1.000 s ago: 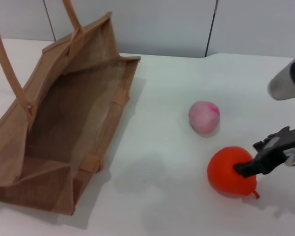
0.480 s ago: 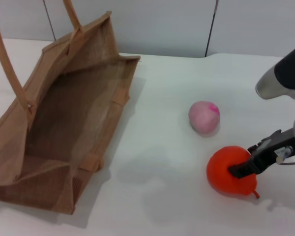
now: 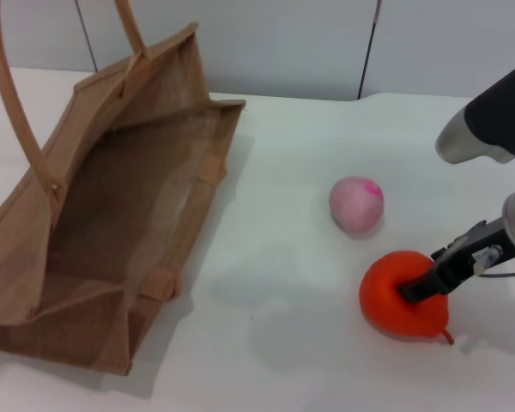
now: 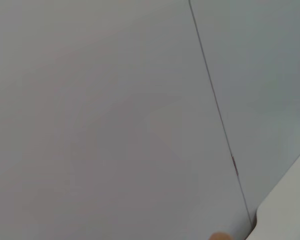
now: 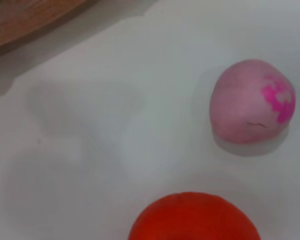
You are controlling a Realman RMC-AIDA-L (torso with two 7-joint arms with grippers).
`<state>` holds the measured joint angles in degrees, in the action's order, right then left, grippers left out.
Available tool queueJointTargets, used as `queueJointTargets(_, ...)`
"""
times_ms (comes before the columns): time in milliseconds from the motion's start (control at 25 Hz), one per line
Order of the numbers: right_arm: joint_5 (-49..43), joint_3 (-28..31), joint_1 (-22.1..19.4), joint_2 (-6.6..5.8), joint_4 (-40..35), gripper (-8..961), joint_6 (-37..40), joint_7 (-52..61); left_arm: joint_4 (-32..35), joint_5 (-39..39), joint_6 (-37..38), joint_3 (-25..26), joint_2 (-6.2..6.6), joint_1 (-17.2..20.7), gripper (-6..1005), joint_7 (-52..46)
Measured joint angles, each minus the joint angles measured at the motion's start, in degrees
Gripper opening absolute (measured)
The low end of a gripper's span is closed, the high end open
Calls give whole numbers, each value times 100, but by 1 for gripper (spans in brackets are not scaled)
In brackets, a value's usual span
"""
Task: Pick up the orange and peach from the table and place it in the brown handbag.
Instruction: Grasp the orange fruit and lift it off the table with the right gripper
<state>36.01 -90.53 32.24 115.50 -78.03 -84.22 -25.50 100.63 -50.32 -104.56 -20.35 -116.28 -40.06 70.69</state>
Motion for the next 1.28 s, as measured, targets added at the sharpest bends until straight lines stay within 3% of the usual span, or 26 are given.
queueJointTargets(360,-9,104,286,-6,701,682,166,-50,0,5,50,-4,-8,16,106,-8)
queueJointTargets(680,23,243,327,-2,775,662,74,-74,0,5,51,-4,-10,8,106,-11)
queueJointTargets(1280,29,337,414,18,761,438,-7,-208,0,-31,51,-4,-9,5,103,5)
